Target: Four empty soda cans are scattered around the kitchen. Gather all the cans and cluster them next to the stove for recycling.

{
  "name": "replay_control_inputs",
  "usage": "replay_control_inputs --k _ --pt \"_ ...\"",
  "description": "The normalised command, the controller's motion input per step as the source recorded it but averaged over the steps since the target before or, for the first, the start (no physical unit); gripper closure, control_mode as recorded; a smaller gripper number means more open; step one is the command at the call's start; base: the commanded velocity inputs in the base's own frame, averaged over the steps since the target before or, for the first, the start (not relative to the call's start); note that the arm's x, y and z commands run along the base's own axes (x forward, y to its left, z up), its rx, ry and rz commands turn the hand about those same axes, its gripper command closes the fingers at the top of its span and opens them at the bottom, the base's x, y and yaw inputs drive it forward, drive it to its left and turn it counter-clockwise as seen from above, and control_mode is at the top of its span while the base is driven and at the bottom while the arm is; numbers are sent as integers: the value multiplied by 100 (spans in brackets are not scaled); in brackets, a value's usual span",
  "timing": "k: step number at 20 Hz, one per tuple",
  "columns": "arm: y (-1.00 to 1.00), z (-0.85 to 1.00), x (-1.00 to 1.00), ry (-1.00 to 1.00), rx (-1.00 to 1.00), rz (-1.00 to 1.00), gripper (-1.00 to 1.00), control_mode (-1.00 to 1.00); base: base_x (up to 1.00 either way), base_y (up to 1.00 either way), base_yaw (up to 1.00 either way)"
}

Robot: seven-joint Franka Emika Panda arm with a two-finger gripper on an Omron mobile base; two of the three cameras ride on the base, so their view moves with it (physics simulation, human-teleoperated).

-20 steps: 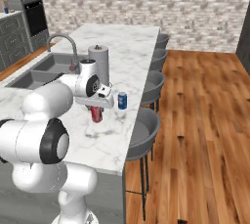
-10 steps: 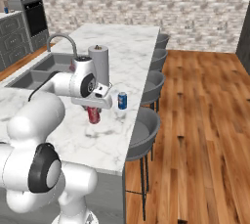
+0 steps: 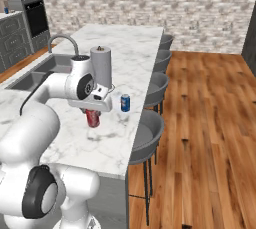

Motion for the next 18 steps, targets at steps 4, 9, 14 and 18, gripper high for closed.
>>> replay_control_inputs --k 4,9,14,18 --pt "0 2 -11 0 0 0 100 100 -59 1 1" --pt "0 0 0 0 0 0 100 100 -100 15 0" --pt "0 0 0 0 0 0 100 100 -99 43 3" --pt "0 0 0 0 0 0 100 100 -63 92 11"
